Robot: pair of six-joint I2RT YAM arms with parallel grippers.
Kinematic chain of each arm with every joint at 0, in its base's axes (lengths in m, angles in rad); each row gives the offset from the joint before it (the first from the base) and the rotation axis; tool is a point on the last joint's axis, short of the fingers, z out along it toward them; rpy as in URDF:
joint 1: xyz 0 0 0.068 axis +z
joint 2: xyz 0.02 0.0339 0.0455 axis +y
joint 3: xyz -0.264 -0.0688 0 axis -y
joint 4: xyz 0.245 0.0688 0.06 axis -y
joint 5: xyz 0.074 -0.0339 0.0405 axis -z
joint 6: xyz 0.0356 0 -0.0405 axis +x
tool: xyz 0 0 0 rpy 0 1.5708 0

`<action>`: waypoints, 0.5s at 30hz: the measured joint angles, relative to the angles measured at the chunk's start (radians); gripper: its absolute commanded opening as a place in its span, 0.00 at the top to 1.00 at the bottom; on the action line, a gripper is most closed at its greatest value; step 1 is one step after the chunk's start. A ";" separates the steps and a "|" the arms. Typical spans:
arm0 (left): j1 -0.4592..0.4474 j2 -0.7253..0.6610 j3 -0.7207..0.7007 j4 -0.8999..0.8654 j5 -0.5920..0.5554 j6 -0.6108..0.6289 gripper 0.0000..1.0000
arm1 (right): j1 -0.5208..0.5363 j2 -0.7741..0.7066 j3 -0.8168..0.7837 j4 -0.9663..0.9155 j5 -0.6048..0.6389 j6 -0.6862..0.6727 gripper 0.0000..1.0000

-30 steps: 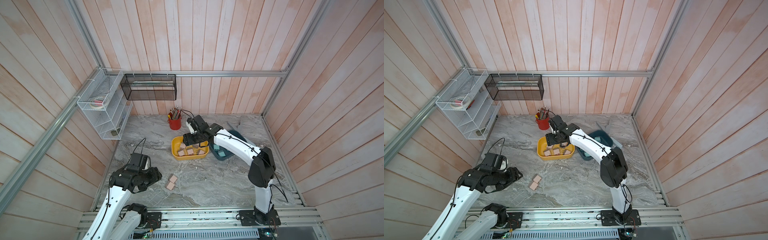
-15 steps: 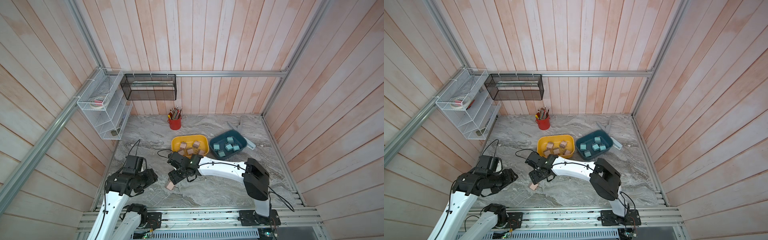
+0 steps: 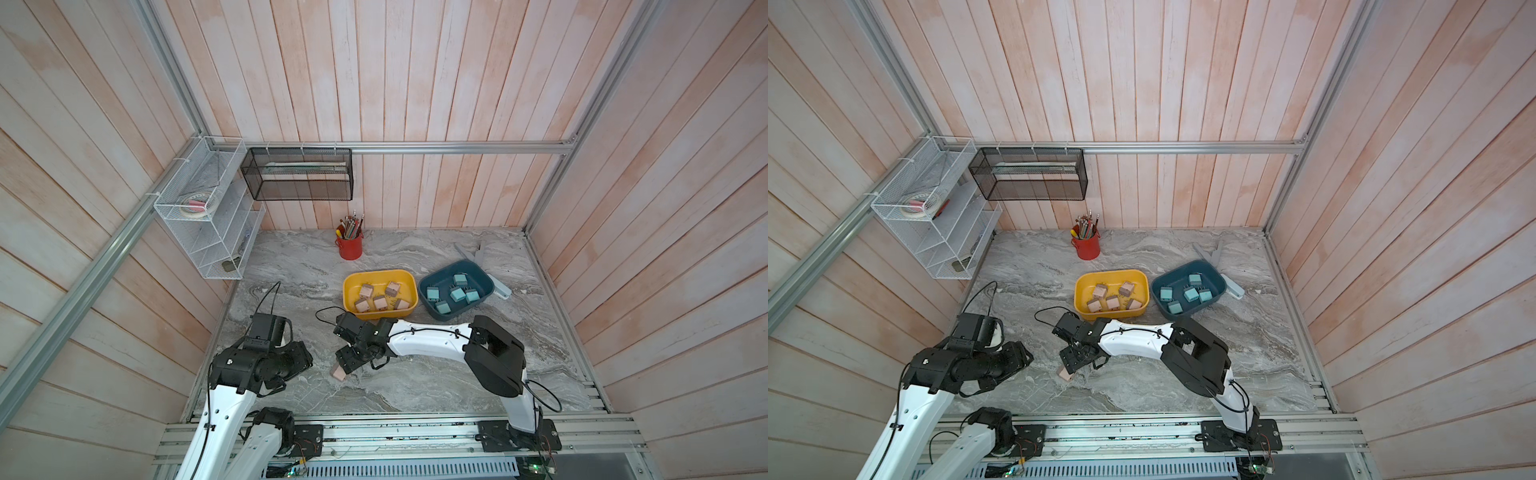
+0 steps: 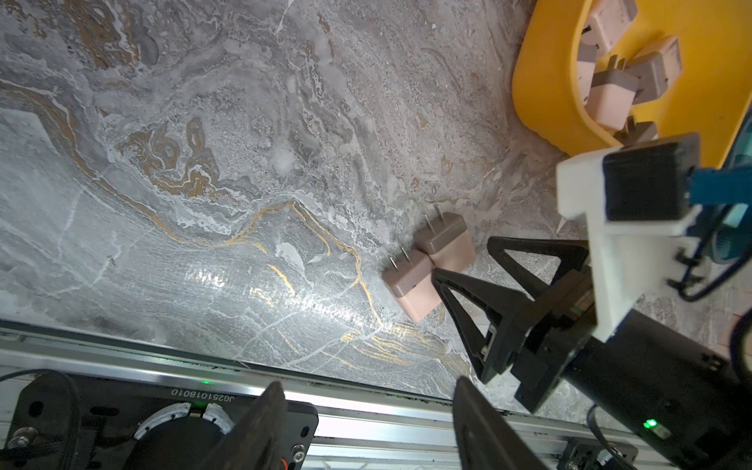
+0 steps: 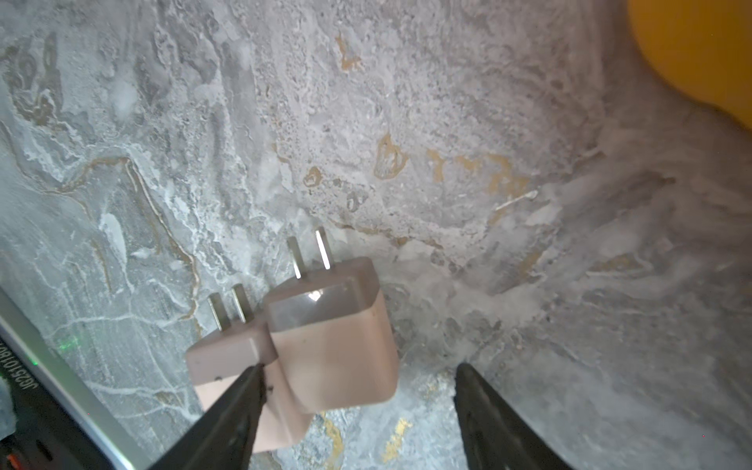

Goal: Place the plugs by color into the storage box
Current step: Pick up the plug from the center of the board.

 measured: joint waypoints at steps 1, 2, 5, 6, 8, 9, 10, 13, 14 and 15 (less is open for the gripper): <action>0.000 -0.004 0.000 -0.002 0.001 0.000 0.33 | -0.002 0.000 -0.005 0.009 -0.003 0.000 0.24; 0.000 -0.008 0.000 -0.003 0.001 0.000 0.33 | -0.003 0.000 -0.010 0.023 -0.007 0.000 0.24; 0.000 -0.016 0.000 -0.010 0.001 0.000 0.33 | -0.013 0.000 -0.024 0.065 -0.019 0.000 0.25; 0.000 -0.016 0.000 -0.010 0.001 0.000 0.33 | -0.017 0.000 -0.026 0.072 -0.020 -0.001 0.25; 0.000 -0.016 0.000 -0.010 0.001 0.000 0.33 | -0.029 0.002 -0.026 0.075 -0.018 -0.011 0.26; 0.000 -0.016 0.000 -0.010 0.001 0.000 0.33 | -0.037 0.005 -0.026 0.074 -0.020 -0.018 0.26; 0.000 -0.016 0.000 -0.010 0.001 0.000 0.33 | -0.041 0.008 -0.024 0.074 -0.017 -0.024 0.26; 0.000 -0.016 0.000 -0.010 0.000 0.000 0.33 | -0.053 0.017 -0.021 0.054 -0.004 -0.045 0.29; 0.000 -0.016 0.000 -0.010 0.000 0.000 0.33 | -0.056 0.019 -0.021 0.051 -0.002 -0.050 0.30; 0.000 -0.016 0.000 -0.010 0.000 0.000 0.33 | -0.056 0.019 -0.020 0.048 0.000 -0.055 0.31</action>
